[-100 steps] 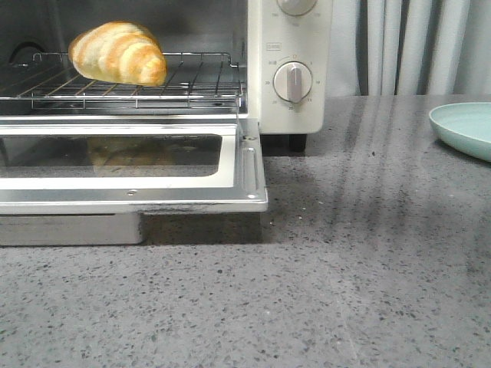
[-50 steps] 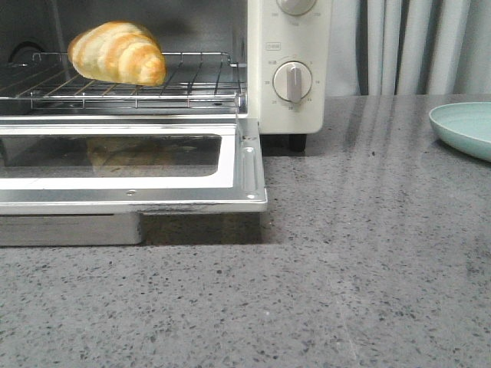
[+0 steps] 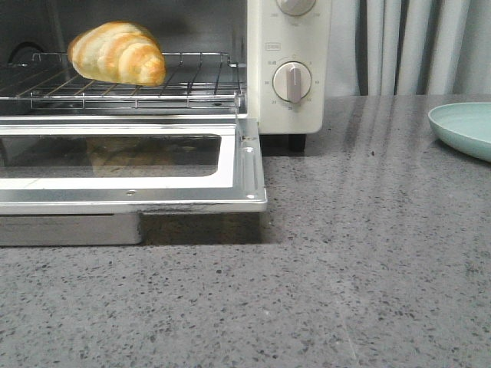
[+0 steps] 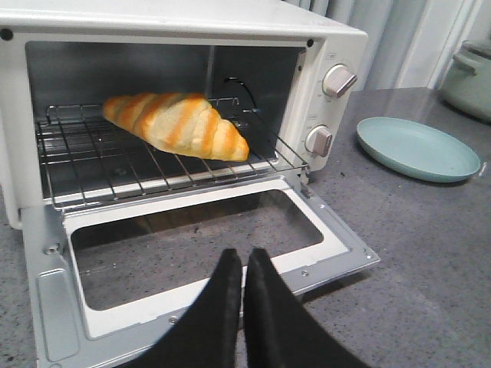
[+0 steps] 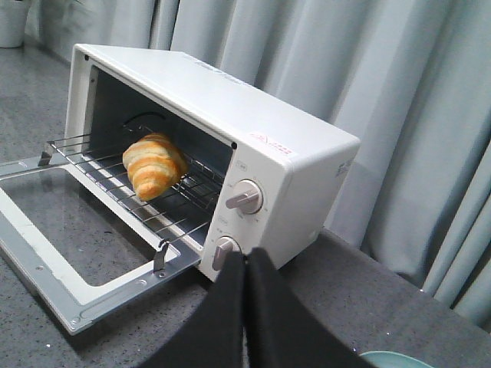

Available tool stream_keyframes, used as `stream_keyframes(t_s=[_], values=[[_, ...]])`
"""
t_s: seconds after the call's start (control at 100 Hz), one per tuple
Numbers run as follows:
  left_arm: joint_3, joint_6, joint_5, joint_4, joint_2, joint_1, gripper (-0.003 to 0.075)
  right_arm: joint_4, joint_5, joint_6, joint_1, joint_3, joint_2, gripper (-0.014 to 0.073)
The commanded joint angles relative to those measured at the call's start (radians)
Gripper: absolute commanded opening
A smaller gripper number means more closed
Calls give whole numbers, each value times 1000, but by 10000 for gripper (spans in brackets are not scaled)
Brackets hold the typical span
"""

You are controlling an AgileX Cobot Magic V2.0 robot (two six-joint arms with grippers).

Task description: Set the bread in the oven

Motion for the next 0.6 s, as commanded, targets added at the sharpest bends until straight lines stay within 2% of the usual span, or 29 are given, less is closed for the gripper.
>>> stream_keyframes(t_s=[0.0,0.46,0.59], values=[[-23,-11,-75,-65,15,-8,-21,-35,-62,-1,-7,-23,9,-69],[-17,-11,-75,-69,15,-8,-21,-35,-62,-1,-7,-23,9,-69],[-2,32,-92,65,15,-8,-21,-35,-62,-1,-7,-23,9,-69]])
